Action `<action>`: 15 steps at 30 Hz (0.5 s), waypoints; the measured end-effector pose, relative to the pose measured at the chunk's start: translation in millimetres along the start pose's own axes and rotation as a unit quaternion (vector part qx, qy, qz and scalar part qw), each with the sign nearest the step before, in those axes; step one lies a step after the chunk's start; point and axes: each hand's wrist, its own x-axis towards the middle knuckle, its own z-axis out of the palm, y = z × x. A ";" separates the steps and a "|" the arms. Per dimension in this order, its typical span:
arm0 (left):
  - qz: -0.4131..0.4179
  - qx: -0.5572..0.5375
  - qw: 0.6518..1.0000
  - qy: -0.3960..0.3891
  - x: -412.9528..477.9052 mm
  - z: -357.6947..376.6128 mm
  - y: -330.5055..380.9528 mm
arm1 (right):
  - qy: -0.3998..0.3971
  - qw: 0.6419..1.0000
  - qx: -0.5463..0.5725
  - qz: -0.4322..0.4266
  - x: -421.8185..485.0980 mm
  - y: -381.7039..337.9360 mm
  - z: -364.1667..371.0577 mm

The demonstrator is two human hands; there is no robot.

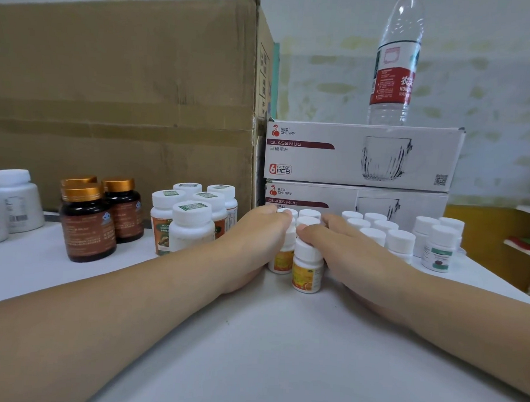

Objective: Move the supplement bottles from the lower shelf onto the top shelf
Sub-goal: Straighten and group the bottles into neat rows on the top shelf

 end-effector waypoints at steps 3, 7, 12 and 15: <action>-0.018 -0.011 1.000 -0.012 -2.9 1.0 1.1 | -0.030 0.999 0.002 -0.015 -1.2 -2.1 0.0; -0.034 -0.041 0.998 0.025 4.0 0.9 -1.2 | -0.035 0.999 0.009 -0.029 -4.0 -3.9 -0.3; -0.022 -0.041 0.999 -0.005 1.2 0.4 -1.1 | -0.024 0.999 0.013 -0.032 0.3 -1.7 2.2; -0.023 -0.059 0.998 -0.005 4.3 -0.6 -1.0 | -0.041 0.999 0.007 -0.002 0.8 -3.3 0.5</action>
